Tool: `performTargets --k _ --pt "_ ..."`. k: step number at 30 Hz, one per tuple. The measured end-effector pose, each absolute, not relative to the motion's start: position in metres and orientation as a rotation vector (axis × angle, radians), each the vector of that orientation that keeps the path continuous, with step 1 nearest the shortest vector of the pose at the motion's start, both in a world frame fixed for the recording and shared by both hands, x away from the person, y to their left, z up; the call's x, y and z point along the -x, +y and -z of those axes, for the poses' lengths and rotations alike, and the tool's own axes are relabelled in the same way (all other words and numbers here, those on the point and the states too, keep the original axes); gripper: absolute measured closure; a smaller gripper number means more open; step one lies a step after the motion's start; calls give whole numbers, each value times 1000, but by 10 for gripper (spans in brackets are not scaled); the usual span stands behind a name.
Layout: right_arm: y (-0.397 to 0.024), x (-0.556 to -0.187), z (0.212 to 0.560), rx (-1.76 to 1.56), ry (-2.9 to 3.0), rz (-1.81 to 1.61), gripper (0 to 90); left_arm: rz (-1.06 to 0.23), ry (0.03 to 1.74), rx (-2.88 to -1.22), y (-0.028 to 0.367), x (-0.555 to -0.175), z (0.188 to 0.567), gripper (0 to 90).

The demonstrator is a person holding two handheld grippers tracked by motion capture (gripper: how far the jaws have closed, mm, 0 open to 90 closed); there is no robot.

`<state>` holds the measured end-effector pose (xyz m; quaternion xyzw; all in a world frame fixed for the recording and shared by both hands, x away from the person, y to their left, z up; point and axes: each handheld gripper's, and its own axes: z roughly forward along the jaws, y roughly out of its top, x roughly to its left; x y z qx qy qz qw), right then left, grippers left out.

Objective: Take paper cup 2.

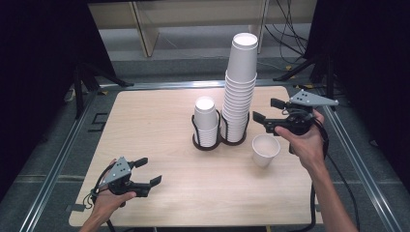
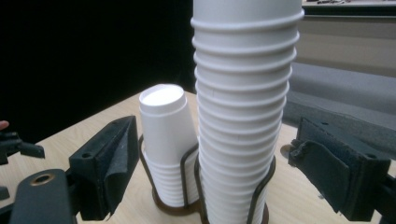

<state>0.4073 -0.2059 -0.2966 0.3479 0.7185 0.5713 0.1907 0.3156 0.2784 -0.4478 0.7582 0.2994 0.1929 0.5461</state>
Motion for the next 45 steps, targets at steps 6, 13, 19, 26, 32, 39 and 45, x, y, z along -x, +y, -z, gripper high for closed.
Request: performTargets --k 6,13,19,26,32,39,45 --pt "-203 -421 281 -960 2000 -1615 151 -458 706 -1795 278 -315 448 149" --pt "-195 -429 267 -952 1997 -1611 150 -461 715 -1808 279 -313 447 149" --pt "-192 -441 257 -951 1963 -1618 150 -461 716 -1807 279 -313 447 149" --pt "-184 -452 246 -944 1948 -1635 150 -457 701 -1803 279 -314 449 149" --pt "-179 -461 240 -941 1947 -1615 150 -452 702 -1803 279 -314 449 149" --pt "-173 -471 234 -938 1942 -1599 150 -453 699 -1807 279 -314 448 149" --pt "-166 -478 231 -937 1938 -1582 149 -450 697 -1804 279 -314 449 149"
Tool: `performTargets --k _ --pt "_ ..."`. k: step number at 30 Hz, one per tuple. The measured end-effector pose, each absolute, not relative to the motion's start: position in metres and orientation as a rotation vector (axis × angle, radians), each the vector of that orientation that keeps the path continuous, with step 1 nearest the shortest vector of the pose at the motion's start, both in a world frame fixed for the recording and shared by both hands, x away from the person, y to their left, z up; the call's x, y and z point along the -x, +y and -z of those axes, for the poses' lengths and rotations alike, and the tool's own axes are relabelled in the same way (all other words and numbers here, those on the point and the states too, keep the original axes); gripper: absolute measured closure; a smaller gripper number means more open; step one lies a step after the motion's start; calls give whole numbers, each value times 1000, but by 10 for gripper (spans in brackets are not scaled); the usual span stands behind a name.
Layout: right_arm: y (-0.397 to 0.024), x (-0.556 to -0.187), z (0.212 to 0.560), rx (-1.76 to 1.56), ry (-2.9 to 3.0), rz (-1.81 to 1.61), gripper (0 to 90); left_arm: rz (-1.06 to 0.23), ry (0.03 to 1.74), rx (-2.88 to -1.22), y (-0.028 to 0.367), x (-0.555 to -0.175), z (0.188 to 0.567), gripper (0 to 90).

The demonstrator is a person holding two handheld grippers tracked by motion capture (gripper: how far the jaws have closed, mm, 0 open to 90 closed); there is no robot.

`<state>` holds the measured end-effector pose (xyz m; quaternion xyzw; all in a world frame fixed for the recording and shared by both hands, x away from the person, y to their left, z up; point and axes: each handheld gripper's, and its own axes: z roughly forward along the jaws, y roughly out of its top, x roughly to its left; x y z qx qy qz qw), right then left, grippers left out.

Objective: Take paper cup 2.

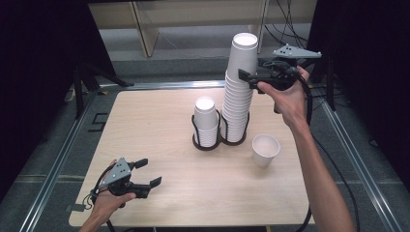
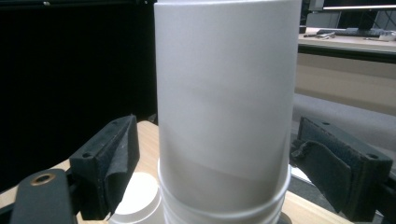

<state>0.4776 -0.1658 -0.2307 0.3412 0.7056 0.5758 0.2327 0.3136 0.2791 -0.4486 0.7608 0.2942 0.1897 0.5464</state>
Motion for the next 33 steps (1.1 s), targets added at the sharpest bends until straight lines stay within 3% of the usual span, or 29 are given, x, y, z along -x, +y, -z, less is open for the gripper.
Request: performTargets --k 33 --pt "-147 -509 227 -938 1935 -1577 125 -444 699 -1804 279 -314 449 149"
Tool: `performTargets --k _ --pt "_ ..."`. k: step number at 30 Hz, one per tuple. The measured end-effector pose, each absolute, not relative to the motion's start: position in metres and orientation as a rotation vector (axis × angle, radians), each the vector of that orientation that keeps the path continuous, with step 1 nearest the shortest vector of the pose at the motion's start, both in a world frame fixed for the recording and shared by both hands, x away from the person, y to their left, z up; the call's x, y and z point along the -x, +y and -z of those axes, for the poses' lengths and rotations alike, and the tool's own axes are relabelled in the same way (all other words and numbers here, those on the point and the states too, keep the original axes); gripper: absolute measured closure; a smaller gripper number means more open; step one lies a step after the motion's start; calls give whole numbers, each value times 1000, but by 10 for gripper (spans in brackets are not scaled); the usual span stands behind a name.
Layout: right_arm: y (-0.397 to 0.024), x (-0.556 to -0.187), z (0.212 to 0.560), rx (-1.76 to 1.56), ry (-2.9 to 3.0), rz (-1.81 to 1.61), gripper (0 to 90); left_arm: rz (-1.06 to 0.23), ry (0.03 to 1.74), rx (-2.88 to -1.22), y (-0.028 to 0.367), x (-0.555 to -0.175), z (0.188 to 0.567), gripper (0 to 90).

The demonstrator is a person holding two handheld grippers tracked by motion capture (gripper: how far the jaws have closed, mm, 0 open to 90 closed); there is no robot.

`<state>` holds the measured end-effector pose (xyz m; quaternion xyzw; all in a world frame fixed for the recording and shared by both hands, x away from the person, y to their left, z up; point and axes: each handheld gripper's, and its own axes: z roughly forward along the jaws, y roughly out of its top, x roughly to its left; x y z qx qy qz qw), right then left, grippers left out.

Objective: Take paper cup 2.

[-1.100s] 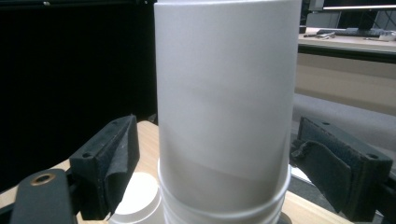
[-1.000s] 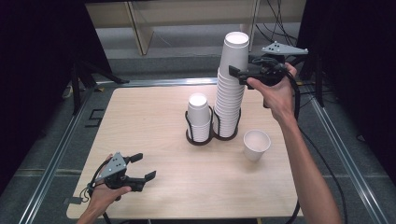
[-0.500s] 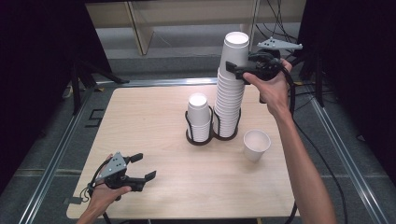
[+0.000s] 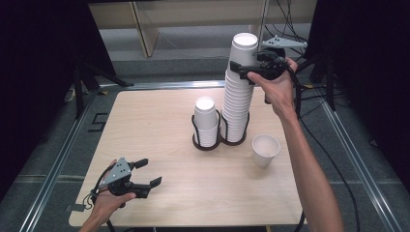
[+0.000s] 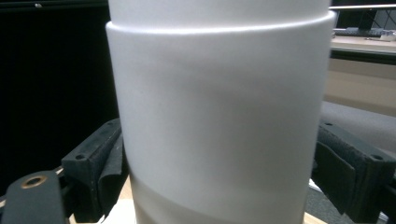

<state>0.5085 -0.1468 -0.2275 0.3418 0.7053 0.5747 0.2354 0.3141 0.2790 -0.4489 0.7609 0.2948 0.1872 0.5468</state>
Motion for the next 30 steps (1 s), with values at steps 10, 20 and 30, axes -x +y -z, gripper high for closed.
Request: performTargets --k 10,20,30 --pt "-141 -515 226 -926 1945 -1561 129 -448 700 -1809 279 -313 449 149" --pt "-140 -513 219 -916 1916 -1583 159 -444 698 -1805 278 -314 449 149" --pt "-139 -508 192 -888 1891 -1592 162 -444 702 -1820 278 -313 449 149"
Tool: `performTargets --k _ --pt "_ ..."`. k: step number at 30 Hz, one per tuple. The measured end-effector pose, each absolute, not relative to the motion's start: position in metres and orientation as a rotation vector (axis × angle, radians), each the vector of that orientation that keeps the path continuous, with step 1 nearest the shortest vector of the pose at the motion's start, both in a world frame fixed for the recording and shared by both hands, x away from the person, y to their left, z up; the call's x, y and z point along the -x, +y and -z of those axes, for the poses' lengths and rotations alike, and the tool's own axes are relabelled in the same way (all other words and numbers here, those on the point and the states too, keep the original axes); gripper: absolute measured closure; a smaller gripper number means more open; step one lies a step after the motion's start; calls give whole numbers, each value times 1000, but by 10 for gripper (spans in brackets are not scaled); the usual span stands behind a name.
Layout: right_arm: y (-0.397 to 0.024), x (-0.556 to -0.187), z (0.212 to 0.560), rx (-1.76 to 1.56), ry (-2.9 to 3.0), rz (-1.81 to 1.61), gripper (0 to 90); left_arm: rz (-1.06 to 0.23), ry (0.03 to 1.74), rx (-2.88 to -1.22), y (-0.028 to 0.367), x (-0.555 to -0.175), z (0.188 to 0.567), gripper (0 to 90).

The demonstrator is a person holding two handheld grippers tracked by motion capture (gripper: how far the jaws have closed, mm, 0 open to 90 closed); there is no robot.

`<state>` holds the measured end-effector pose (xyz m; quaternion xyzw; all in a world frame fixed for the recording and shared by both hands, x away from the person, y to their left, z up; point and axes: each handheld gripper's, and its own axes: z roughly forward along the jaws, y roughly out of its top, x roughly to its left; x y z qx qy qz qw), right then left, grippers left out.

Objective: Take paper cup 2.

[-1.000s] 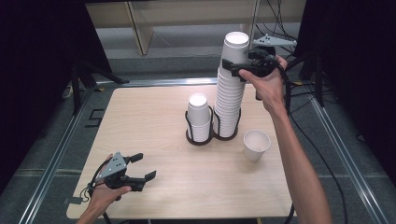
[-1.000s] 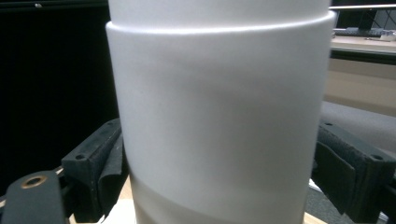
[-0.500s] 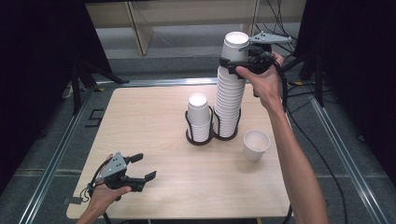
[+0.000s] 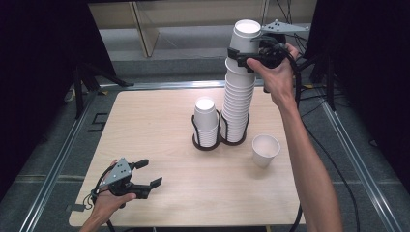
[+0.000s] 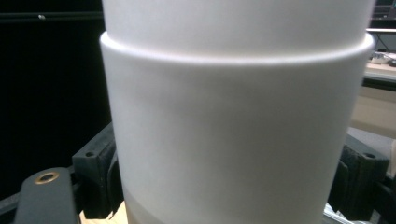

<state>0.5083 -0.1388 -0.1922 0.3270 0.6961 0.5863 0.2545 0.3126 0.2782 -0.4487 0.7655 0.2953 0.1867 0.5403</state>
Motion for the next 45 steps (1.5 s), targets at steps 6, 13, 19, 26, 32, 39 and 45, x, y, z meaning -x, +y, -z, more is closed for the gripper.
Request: performTargets --k 6,13,19,26,32,39,45 --pt "-140 -505 182 -884 1872 -1604 163 -445 698 -1816 278 -313 449 149" --pt "-142 -502 167 -871 1840 -1647 163 -438 696 -1819 277 -313 449 149" --pt "-143 -497 151 -853 1805 -1681 164 -434 702 -1830 277 -312 449 149" --pt "-150 -489 136 -837 1778 -1698 165 -426 692 -1815 276 -313 451 149" --pt "-164 -480 135 -835 1771 -1701 165 -432 708 -1825 277 -311 449 149" --pt "-186 -462 146 -830 1791 -1680 165 -436 703 -1830 277 -312 449 149" --pt "-204 -445 162 -832 1812 -1640 166 -440 705 -1836 277 -312 449 150"
